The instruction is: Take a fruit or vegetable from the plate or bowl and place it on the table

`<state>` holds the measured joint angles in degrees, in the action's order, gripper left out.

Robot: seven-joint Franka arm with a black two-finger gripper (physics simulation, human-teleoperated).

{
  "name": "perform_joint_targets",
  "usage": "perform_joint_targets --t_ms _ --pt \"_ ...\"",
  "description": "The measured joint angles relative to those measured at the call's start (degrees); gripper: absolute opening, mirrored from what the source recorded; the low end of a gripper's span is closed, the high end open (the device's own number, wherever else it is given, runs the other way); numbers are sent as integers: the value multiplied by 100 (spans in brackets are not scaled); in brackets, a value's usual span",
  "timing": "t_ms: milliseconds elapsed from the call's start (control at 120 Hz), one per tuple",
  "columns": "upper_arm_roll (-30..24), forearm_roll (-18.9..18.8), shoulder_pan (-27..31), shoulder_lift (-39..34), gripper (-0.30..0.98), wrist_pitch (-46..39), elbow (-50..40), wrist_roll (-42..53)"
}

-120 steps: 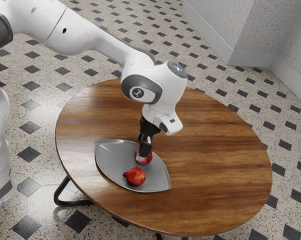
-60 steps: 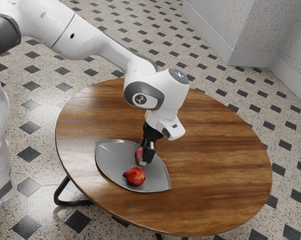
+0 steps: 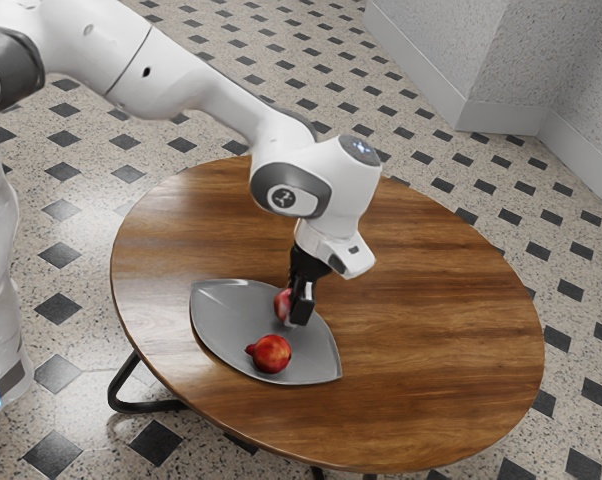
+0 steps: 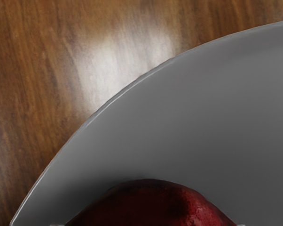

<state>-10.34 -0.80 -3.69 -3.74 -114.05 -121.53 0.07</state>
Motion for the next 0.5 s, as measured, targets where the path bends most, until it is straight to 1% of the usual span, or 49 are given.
perform_joint_targets --t_ms 50,100,158,242,317,400,500 --pt "21 -32 -24 -26 35 72 182 -14" --pt "180 -81 -120 -119 35 155 277 -25" --pt "521 -145 -174 -194 34 230 319 -34" --pt "1065 -259 -26 -229 36 306 335 -22" --pt "1322 -329 111 -233 36 353 338 3" --pt "1398 -360 71 -230 50 389 338 62" --pt "1418 -338 12 -229 60 418 339 144"
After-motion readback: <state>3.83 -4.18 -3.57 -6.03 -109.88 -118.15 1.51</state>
